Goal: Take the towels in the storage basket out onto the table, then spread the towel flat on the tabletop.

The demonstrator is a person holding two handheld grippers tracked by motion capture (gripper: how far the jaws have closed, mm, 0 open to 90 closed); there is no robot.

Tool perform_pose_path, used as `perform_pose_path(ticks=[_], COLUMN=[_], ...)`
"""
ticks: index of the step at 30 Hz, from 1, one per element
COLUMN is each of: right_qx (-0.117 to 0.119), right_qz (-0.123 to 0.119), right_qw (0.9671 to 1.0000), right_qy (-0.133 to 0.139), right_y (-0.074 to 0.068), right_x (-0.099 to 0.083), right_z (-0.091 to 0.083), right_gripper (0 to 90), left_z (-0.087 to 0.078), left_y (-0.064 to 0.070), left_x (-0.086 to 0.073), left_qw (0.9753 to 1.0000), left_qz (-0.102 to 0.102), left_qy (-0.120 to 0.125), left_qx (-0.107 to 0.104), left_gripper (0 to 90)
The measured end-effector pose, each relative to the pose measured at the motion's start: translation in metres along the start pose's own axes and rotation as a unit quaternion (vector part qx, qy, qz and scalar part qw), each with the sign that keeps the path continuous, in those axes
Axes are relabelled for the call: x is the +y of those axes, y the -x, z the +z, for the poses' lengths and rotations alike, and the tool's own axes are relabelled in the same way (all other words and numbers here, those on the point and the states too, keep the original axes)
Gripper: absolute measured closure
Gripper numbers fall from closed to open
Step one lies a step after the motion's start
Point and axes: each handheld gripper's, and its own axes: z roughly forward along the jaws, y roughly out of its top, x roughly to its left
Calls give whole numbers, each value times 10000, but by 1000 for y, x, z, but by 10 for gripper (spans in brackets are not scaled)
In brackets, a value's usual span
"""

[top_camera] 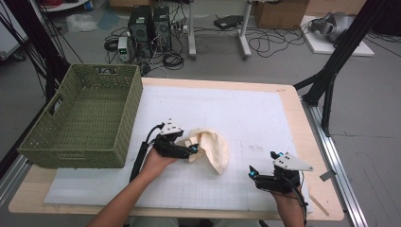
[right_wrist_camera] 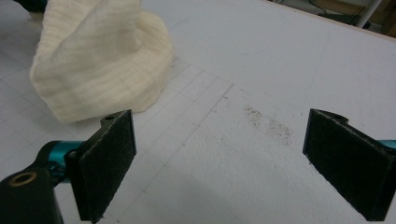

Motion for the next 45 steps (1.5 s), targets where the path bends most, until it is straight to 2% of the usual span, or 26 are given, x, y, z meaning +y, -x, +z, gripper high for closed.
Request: perform_pose_path(ticks=[4,8,13,19,22,37,41,45], right_qx=[-7,6,18,38,40,56,82,125], right_qz=[-36,-16,-38,-39,-50,-68,-20,-94], right_qw=[10000,10000,10000,10000,10000,10000,9999,9998], right_qy=[14,37,28,9,13,14,91,83], right_y=[0,-1,-2,-4,-5,-7,-7,-9], right_x=[0,1,2,2,3,5,7,7], right_z=[0,2,3,6,6,7,7,9], right_gripper=[88,88,88,88,87,87,87,87], left_z=[-31,-59,-78,-81,-81,-80,-80,-80], left_y=[-8,-15,-20,-22,-23,-21,-23,-25], left_x=[-3,-13,-27,-31,-33,-33,-34,-34], left_qw=[9994,9977,9959,9949,9952,9954,9956,9957], left_qz=[55,132,74,88,148,168,143,93], left_qy=[349,658,880,972,934,917,907,885], left_qx=[16,50,175,268,257,200,210,244], left_gripper=[181,181,181,181,181,181,181,181])
